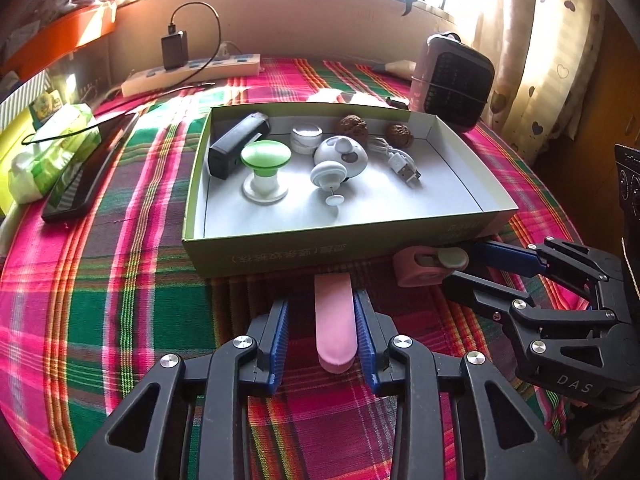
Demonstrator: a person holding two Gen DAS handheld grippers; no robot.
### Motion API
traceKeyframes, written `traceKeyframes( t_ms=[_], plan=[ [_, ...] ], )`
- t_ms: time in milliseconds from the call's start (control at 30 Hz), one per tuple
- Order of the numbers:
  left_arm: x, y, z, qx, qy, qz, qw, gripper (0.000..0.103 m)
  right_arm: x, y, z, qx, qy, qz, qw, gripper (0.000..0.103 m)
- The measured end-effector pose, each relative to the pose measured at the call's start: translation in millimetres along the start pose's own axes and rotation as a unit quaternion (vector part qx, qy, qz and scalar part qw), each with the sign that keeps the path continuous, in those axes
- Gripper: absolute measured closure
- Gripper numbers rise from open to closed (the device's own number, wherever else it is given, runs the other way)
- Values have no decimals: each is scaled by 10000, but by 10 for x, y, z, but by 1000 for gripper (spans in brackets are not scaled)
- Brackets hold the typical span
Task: Organize objects
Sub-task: 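Grasp the pink clip with the right tool while the left tool grasps the other pink clip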
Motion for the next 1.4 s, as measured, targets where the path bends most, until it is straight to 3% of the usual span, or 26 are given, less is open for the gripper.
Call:
traceKeyframes(
  t_ms=[433,700,1400],
  plan=[
    [16,243,-26,-18,-36,-220,9997,73,86,408,79,-337,221,-654,9970,60],
    [18,266,-30,-5,-47,-237,9997,73,25,355,126,-124,221,-505,9984,60],
    [5,263,-33,-33,-67,-206,9998,73,-119,449,258,255,264,-800,9961,60]
  ],
)
Point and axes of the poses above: each gripper's, at about its wrist camera, not at the fingertips, and z roughly the way its jaws point, y to its left, x to its underside, the point moved 10 cm from there along z, roughly the way its jaws point, and after that the axes turned 14 degrees about y, right-handed, at the moved point
